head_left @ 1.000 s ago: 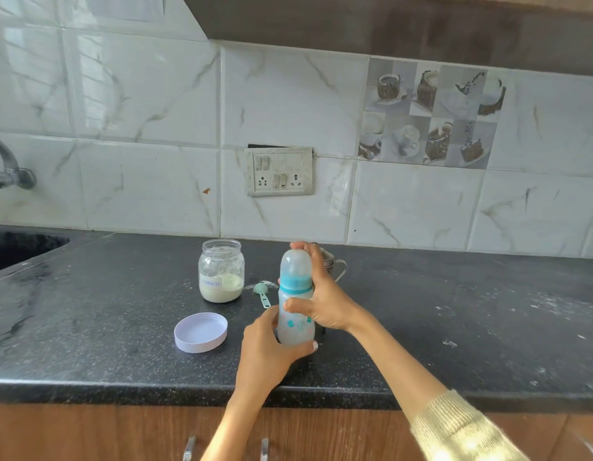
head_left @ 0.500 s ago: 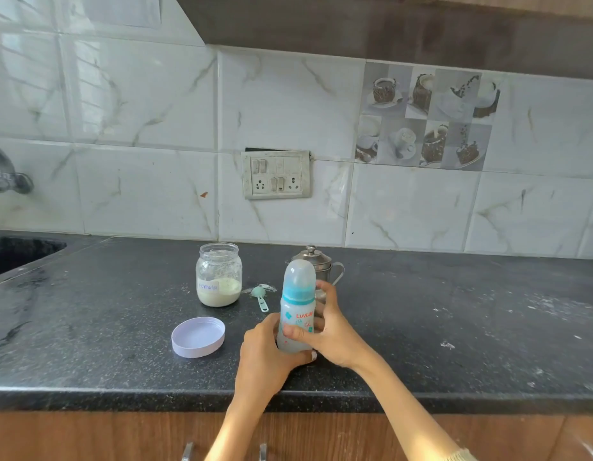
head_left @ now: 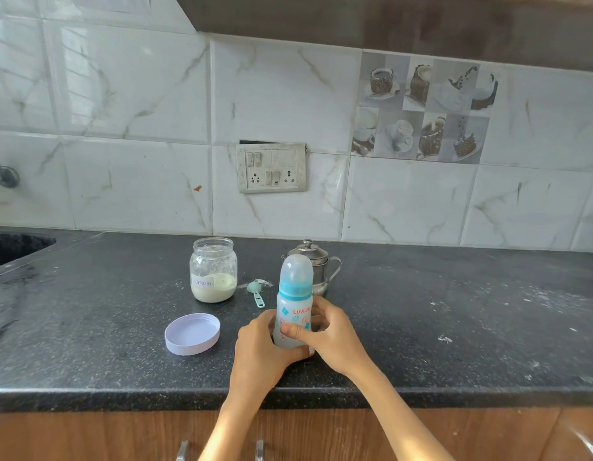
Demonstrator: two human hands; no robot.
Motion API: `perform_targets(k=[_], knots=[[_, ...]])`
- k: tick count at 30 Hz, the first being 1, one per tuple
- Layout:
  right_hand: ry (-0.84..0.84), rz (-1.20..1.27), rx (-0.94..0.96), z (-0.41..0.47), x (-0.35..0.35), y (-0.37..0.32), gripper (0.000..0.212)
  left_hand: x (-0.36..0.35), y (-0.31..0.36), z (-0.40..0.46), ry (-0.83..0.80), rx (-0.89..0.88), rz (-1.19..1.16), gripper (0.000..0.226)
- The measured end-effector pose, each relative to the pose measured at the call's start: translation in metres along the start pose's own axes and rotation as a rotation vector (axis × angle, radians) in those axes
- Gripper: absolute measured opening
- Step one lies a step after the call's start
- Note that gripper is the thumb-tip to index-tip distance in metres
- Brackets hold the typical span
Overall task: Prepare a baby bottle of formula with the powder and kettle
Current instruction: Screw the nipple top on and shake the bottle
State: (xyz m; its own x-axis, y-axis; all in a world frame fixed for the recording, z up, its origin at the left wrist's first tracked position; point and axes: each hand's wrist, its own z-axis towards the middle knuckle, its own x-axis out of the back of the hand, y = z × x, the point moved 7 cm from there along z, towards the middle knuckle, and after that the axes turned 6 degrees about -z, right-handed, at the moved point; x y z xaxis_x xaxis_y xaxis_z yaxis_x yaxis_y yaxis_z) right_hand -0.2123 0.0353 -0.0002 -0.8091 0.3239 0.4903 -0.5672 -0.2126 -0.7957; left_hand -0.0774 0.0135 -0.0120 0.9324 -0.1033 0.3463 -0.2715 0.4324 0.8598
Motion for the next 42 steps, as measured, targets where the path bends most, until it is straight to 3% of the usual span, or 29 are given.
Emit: perform_targets(k=[5, 10, 14, 20, 28, 42], knots=[[0.058, -0.034, 0.056, -0.002, 0.005, -0.005, 0.048, -0.001, -0.002, -0.001, 0.010, 0.012, -0.018, 0.076], [0.098, 0.015, 0.065, 0.004, 0.031, 0.000, 0.043, 0.001, -0.003, -0.001, 0.038, 0.055, -0.066, 0.098], [0.178, 0.071, 0.020, 0.026, 0.080, 0.021, 0.041, 0.002, -0.002, -0.002, 0.030, 0.063, -0.115, 0.099], [0.171, 0.026, -0.029, 0.055, 0.123, 0.045, 0.033, 0.002, -0.002, -0.002, 0.031, 0.060, -0.082, 0.097], [0.102, -0.063, -0.110, 0.073, 0.127, 0.076, 0.045, 0.000, -0.004, -0.001, 0.018, 0.055, -0.014, 0.093], [0.128, -0.074, -0.199, 0.075, 0.123, 0.092, 0.057, -0.004, -0.004, 0.000, -0.001, 0.069, 0.048, 0.093]])
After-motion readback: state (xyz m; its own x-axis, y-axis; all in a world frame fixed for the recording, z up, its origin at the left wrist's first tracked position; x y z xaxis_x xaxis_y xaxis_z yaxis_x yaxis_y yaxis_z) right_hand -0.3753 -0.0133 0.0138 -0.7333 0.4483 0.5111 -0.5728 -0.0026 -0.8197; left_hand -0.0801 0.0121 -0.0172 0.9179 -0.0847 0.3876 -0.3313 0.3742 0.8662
